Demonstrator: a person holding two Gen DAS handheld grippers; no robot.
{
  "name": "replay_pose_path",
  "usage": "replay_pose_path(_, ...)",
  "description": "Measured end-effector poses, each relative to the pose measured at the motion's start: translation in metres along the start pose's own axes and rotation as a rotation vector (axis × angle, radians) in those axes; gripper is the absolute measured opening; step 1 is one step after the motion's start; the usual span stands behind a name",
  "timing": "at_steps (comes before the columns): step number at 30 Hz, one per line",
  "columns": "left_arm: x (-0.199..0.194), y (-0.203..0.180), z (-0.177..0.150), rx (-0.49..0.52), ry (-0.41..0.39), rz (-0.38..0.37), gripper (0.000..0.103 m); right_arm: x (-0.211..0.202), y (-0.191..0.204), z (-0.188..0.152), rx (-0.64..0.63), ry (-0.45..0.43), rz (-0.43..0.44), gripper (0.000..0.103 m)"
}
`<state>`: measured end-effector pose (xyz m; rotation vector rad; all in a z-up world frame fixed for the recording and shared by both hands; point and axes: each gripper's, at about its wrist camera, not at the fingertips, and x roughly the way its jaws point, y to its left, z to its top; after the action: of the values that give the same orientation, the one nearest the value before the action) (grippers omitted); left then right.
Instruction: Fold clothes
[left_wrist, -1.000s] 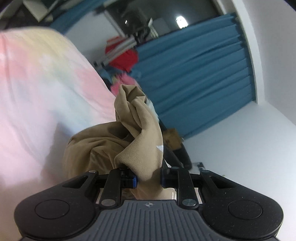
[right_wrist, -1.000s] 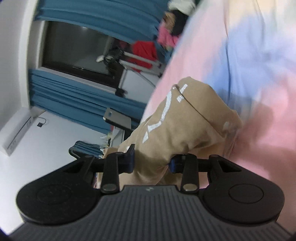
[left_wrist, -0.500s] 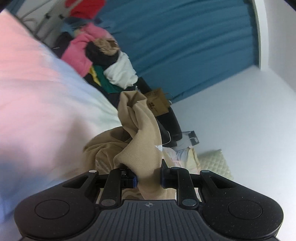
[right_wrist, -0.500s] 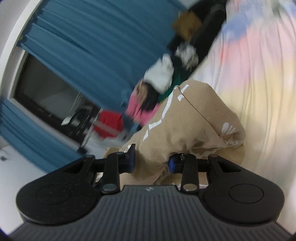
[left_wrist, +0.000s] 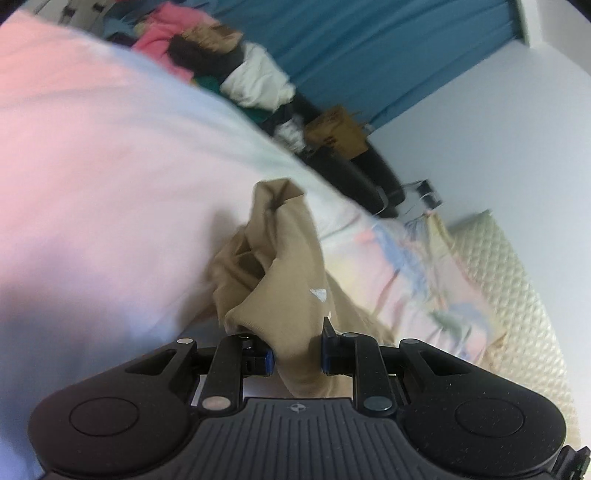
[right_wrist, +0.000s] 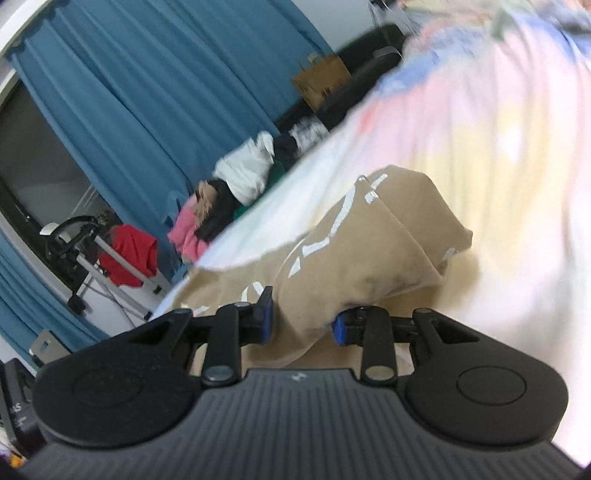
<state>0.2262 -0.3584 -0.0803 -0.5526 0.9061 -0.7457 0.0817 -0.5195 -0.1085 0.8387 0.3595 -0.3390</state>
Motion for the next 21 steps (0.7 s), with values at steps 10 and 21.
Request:
replay_pose_path(10, -0.032, -0.003, -0.013, 0.174, 0.075, 0.133, 0.042, -0.012, -0.005, -0.035, 0.054, 0.242, -0.145, 0.042)
replay_pose_path(21, -0.146, -0.1, -0.028, 0.473, -0.036, 0.172, 0.1, -0.148, 0.054, 0.004, -0.084, 0.145, -0.107, 0.103)
